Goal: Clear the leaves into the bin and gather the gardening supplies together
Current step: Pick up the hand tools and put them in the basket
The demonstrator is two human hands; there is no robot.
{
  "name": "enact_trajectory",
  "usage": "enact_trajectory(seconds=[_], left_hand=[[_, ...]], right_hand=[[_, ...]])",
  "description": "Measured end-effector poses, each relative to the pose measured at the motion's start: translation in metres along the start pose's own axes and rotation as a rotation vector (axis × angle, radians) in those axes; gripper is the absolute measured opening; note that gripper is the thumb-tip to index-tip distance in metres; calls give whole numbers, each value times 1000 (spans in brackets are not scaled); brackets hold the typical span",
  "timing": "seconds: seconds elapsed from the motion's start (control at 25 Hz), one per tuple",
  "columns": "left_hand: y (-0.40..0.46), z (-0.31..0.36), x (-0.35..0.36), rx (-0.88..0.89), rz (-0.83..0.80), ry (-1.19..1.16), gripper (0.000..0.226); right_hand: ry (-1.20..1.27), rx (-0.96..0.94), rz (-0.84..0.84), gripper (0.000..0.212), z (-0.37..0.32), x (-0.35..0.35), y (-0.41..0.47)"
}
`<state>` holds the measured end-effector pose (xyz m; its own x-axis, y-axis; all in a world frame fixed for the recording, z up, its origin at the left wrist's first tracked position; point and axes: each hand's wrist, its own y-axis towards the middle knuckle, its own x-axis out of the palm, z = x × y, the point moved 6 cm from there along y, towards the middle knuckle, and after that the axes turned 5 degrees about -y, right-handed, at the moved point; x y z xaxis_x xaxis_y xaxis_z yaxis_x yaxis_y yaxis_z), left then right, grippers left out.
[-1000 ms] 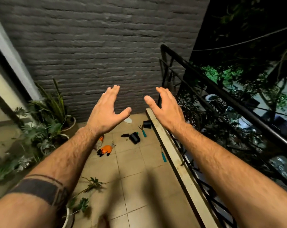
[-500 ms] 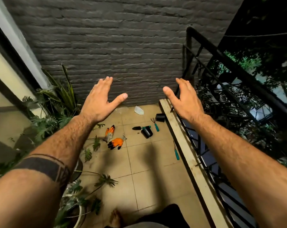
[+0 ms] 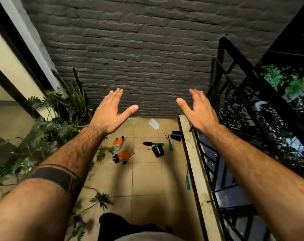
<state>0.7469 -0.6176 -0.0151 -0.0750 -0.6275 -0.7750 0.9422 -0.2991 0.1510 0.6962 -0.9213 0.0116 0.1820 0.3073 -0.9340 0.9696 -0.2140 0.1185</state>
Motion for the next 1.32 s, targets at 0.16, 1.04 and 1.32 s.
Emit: enact_trajectory(seconds=[0.16, 1.04, 1.32], left_hand=[[39, 15, 39, 4, -35, -8, 105], [224, -134, 395, 81, -285, 3, 110], [242, -284, 631, 88, -342, 58, 88]], right_hand=[[-36, 1, -47, 84, 31, 6, 37], [-93, 212, -74, 85, 265, 297, 156], [-209, 321, -216, 83, 421, 557, 121]])
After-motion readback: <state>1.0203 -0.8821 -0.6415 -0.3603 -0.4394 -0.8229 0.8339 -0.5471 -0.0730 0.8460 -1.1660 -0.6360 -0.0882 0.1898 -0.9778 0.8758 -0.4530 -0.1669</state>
